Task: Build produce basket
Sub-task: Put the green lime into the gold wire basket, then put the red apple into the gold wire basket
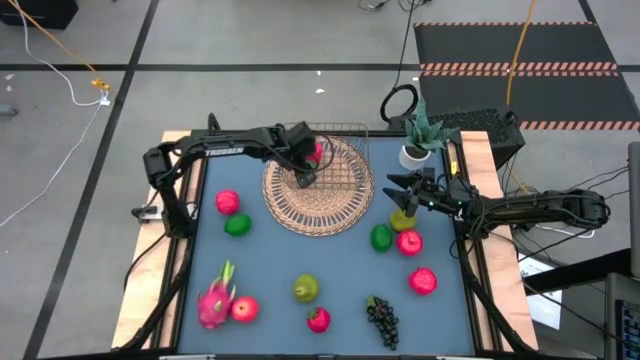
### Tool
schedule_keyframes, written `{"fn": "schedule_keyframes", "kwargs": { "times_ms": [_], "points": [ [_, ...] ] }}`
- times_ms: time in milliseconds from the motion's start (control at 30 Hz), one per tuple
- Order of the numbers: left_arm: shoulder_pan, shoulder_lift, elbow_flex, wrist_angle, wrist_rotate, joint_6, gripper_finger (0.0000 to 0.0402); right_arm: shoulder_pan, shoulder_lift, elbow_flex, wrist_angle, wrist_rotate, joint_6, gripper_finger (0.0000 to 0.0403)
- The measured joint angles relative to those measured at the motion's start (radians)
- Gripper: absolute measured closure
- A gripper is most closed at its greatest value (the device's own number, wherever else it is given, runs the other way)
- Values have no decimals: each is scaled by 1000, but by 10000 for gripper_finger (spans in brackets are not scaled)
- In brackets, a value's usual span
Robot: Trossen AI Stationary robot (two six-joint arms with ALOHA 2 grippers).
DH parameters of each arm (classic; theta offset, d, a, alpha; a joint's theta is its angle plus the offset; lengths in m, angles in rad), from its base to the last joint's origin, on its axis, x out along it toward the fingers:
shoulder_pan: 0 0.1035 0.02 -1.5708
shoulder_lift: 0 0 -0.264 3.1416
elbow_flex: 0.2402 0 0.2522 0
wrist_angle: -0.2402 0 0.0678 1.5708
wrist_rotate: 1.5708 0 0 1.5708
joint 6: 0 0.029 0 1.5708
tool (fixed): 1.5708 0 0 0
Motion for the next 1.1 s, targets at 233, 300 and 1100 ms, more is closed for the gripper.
{"fn": "schedule_keyframes", "kwargs": {
  "times_ms": [233,300,1100],
  "points": [
    [1,33,8,1,33,24,185,0,0,0,0,0,7,58],
    [1,33,8,7,32,24,166,0,0,0,0,0,7,58],
    [-33,-341,86,-278,-227,29,126,0,0,0,14,0,64,58]
  ]
}}
